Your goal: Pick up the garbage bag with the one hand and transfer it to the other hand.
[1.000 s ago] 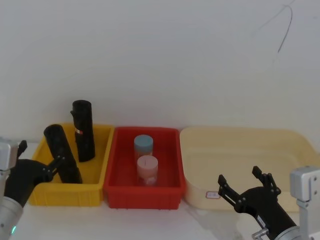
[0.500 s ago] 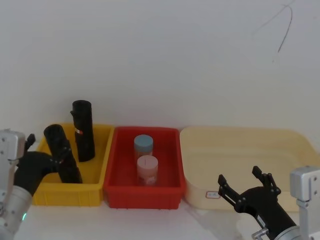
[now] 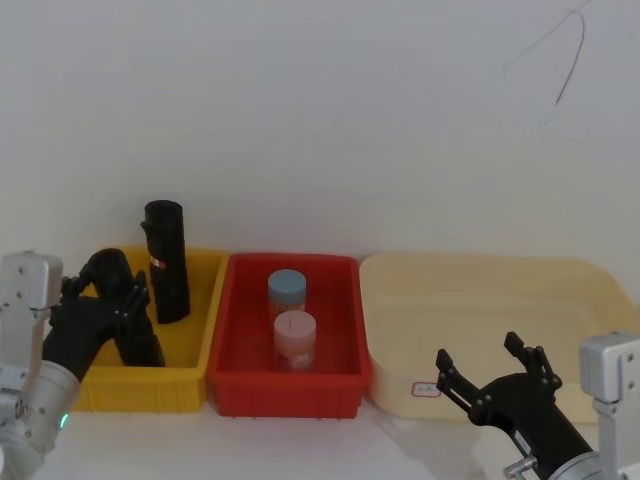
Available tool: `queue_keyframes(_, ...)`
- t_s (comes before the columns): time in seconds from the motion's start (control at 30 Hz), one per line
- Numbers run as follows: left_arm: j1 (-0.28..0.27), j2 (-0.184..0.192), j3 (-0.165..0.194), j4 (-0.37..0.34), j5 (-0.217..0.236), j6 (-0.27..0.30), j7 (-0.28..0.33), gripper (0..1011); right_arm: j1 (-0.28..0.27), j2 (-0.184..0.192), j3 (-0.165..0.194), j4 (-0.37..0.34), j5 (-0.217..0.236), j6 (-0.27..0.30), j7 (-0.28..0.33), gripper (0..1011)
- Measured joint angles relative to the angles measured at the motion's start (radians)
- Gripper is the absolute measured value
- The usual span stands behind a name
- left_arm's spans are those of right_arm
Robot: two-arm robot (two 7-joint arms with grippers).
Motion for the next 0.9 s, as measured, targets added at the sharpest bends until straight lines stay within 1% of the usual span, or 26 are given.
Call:
queue_keyframes(0.03,-0.003,-0.003,-0.001,0.006,-0.002,-0.003,-0.004,768,0.0,0.0,0.0,0.0,0.0,0.0,0.0,1000)
queue_keyframes(0.1,-0.008,-0.007,-0.003,0.013,-0.003,-0.006,-0.008,712,0.0,0.0,0.0,0.0,0.0,0.0,0.0,1000)
queue_keyframes(0.13,-0.009,-0.009,-0.003,0.015,-0.004,-0.007,-0.009,657,0.0,0.0,0.0,0.0,0.0,0.0,0.0,1000)
queue_keyframes(0.27,-0.013,-0.015,-0.007,0.017,-0.005,-0.015,-0.015,544,0.0,0.0,0.0,0.0,0.0,0.0,0.0,999)
queue_keyframes(0.3,-0.013,-0.015,-0.007,0.017,-0.005,-0.015,-0.015,544,0.0,0.0,0.0,0.0,0.0,0.0,0.0,999)
queue_keyframes(0.33,-0.015,-0.016,-0.009,0.016,-0.004,-0.018,-0.016,506,0.0,0.0,0.0,0.0,0.0,0.0,0.0,1000)
queue_keyframes(0.6,-0.02,-0.017,-0.01,-0.024,0.014,-0.039,-0.023,446,0.0,0.0,0.0,0.0,0.0,0.0,0.0,1000)
queue_keyframes(0.8,-0.029,-0.015,0.001,-0.068,0.033,-0.057,-0.041,413,0.0,0.0,0.0,0.0,0.0,0.0,0.0,999)
queue_keyframes(0.9,-0.039,-0.015,0.011,-0.094,0.039,-0.068,-0.062,396,0.0,0.0,0.0,0.0,0.0,0.0,0.0,1000)
